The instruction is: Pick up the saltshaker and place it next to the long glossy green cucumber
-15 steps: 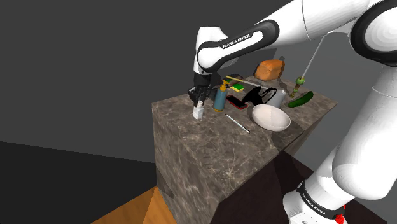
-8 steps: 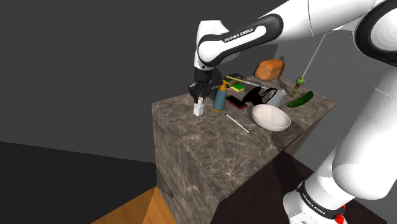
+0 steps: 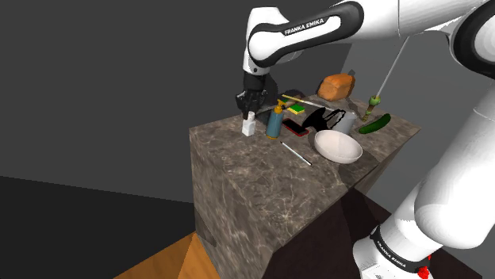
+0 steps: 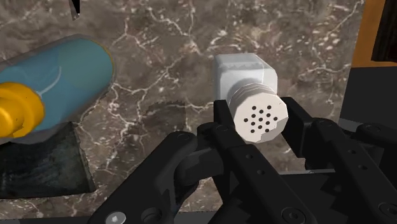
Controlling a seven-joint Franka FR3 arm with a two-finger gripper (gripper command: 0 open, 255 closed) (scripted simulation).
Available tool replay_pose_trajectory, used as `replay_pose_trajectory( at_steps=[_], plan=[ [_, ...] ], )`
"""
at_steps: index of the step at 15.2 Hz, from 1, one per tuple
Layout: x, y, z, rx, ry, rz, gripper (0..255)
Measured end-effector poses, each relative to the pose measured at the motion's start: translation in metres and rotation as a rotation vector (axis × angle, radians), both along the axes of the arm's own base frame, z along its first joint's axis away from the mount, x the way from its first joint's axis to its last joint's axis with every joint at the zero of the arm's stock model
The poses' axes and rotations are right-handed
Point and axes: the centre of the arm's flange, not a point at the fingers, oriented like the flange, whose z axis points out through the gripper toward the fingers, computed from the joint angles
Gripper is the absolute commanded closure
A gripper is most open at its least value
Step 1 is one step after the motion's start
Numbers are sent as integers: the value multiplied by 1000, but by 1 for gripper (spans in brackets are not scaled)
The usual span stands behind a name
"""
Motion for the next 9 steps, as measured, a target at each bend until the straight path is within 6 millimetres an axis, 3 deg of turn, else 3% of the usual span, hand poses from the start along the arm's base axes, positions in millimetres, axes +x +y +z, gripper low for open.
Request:
replay_pose_trajectory(
  at_steps=[9],
  plan=[
    [-2, -1, 48, 0, 0, 0, 255]
  ],
)
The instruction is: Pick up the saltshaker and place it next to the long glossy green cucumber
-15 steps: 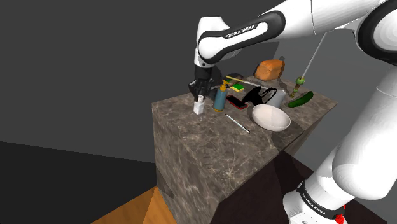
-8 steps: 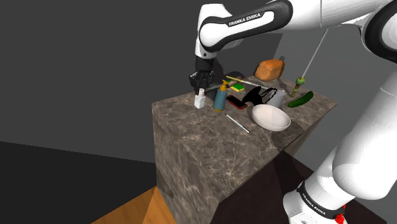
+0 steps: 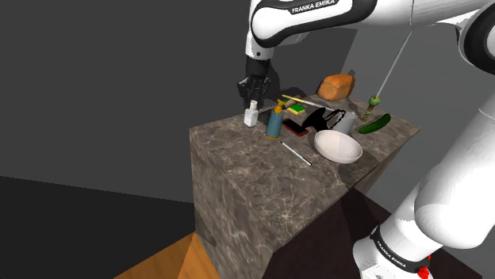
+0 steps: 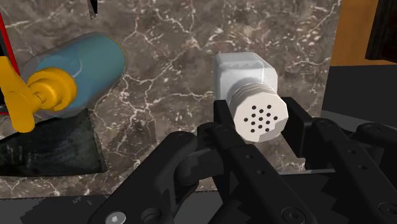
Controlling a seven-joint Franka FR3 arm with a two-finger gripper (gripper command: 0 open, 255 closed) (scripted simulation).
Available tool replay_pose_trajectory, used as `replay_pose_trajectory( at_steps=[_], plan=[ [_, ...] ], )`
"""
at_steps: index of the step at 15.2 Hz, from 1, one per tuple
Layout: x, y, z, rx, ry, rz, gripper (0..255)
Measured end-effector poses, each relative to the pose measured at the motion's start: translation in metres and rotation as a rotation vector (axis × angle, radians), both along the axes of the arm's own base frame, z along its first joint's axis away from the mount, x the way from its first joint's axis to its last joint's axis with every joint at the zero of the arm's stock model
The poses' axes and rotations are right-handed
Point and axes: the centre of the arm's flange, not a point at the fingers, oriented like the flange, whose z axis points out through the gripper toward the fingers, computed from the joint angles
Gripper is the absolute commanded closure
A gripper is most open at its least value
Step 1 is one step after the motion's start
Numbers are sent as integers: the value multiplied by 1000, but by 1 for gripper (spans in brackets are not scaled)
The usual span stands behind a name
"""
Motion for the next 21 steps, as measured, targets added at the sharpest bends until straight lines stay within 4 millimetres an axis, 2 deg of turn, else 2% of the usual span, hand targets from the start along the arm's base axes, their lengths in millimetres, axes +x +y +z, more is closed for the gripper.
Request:
replay_pose_trajectory(
  at_steps=[10, 11, 14, 21],
  plan=[
    [0, 1, 51, 0, 0, 0, 255],
    [-2, -5, 53, 0, 0, 0, 255],
    [-16, -31, 54, -1, 0, -1, 255],
    [-61, -117, 54, 0, 1, -2, 255]
  ],
)
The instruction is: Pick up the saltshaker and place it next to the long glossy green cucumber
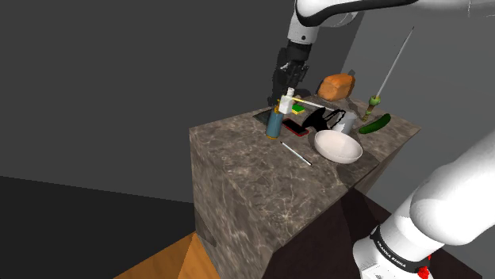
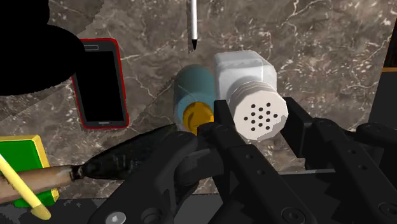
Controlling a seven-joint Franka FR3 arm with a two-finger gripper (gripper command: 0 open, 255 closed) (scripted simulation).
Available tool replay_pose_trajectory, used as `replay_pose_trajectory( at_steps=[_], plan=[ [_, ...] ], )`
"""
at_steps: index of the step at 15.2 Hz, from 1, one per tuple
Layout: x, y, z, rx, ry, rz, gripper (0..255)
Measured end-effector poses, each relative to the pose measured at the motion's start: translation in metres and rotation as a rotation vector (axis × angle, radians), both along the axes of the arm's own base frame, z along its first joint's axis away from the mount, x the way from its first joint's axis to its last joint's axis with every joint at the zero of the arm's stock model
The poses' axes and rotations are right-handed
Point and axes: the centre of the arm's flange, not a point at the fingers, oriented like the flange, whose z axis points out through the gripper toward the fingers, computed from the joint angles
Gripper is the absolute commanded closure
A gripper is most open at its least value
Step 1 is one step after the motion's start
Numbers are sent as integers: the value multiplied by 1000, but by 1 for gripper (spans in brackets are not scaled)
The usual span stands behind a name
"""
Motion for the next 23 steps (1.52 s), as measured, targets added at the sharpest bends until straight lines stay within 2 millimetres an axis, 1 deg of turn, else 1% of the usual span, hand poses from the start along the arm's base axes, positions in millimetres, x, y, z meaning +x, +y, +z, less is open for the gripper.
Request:
replay_pose_trajectory(
  at_steps=[3, 5, 7, 8, 12, 14, 16, 19, 20, 23],
  plan=[
    [-17, -33, 3, 0, 0, 0, 255],
    [-35, -57, 0, 0, 0, 0, 255],
    [-42, -78, 1, 0, -1, 0, 255],
    [-49, -91, 0, 0, 0, 0, 255],
    [-77, -137, 6, 0, -1, 0, 255],
    [-87, -159, 3, 0, 0, 0, 255],
    [-100, -184, 4, 0, -1, 0, 255],
    [-121, -216, 1, 0, -1, 0, 255],
    [-125, -229, 0, 0, -1, 0, 255],
    [-143, -265, 3, 0, -1, 0, 255]
  ],
)
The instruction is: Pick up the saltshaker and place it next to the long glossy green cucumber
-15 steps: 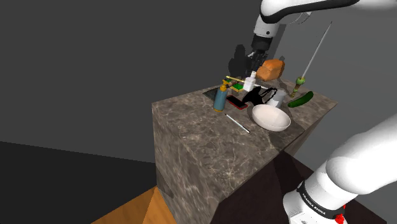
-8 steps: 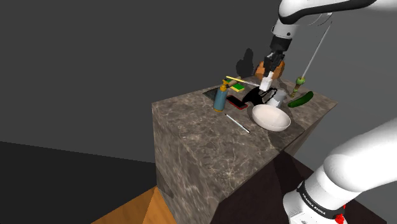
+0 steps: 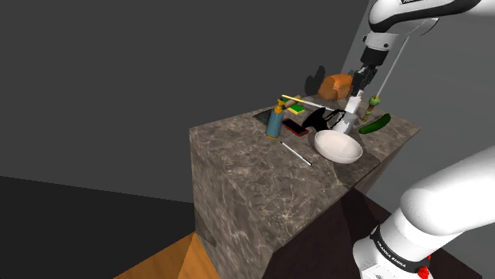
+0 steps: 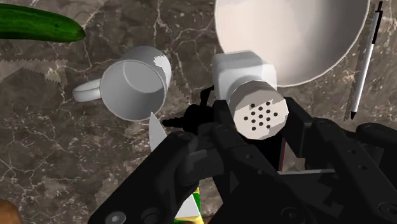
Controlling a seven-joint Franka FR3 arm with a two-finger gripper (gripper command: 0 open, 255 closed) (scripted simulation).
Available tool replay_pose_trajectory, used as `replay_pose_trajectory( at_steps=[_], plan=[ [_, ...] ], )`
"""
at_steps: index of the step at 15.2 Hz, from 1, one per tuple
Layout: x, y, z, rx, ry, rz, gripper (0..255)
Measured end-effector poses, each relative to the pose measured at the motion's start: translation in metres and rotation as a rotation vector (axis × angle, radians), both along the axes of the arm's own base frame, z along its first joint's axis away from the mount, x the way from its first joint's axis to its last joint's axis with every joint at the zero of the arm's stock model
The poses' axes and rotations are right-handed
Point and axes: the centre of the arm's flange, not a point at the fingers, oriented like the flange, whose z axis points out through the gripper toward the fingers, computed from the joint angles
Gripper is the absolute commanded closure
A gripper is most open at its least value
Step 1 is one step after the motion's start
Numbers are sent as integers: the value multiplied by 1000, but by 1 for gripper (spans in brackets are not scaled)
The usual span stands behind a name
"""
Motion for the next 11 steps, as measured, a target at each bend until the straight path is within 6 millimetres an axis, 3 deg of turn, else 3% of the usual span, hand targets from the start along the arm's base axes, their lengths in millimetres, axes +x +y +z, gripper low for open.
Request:
replay_pose_trajectory(
  at_steps=[9, 11],
  plan=[
    [-58, -106, -2, 0, 0, 0, 255],
    [-64, -116, -9, 0, 0, 1, 255]
  ],
)
